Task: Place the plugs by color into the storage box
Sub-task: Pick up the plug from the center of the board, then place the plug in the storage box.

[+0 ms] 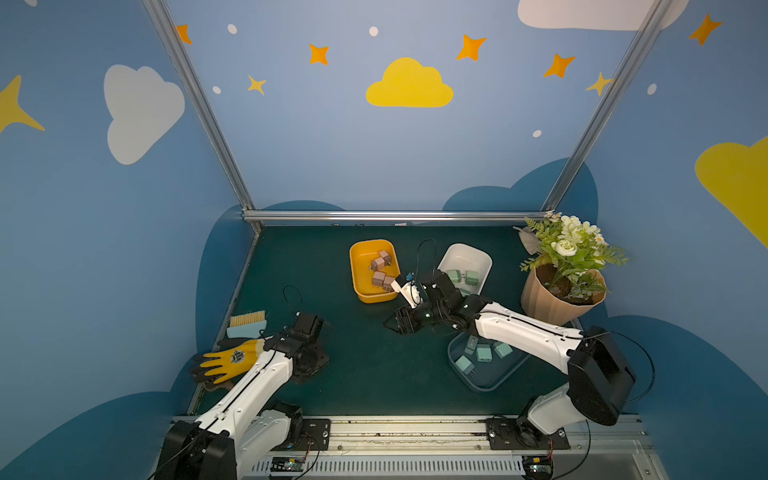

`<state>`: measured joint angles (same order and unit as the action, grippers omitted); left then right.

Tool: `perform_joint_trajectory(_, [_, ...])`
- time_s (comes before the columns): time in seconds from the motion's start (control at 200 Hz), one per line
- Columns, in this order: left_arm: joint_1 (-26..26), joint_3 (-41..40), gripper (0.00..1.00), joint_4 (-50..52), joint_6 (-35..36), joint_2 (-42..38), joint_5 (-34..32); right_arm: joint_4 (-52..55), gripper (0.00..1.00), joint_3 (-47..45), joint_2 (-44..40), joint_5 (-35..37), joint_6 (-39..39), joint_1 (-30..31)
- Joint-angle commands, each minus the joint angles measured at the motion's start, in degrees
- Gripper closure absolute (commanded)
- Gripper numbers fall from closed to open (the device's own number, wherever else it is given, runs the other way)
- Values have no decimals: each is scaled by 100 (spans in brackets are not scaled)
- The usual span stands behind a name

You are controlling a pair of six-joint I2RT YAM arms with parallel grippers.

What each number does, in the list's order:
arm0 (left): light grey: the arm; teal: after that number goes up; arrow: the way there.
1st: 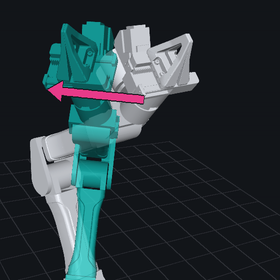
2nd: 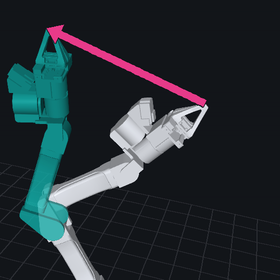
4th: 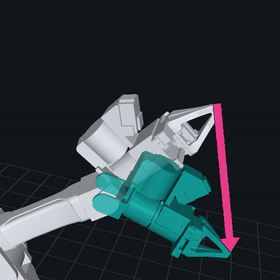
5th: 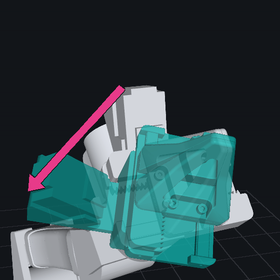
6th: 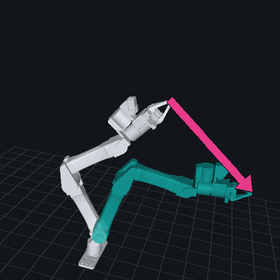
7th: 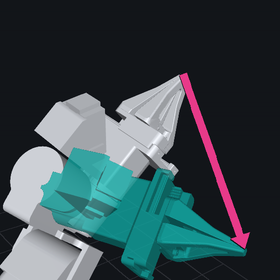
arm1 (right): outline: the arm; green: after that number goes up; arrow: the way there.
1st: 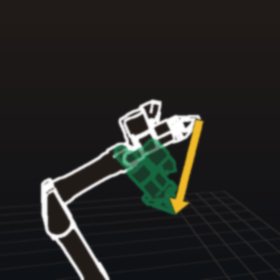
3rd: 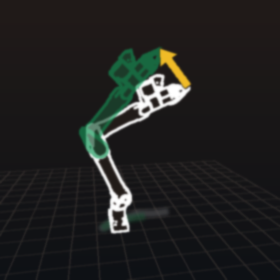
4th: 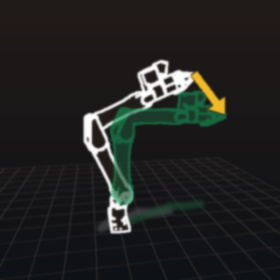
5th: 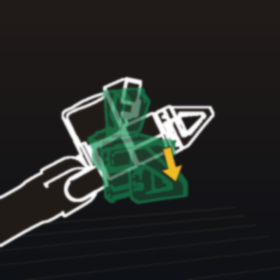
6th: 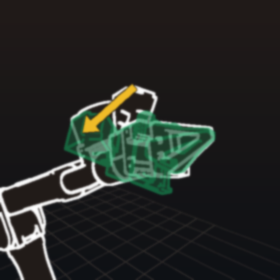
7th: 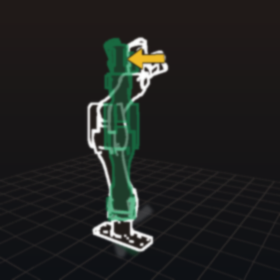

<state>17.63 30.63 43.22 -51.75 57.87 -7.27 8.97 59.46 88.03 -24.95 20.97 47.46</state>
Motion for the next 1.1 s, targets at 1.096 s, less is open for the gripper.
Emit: perform_joint_trajectory(1.096, [2441, 7100, 67, -1885, 2483, 6272, 1015, 2601, 28, 601, -1065, 2193, 7, -2231])
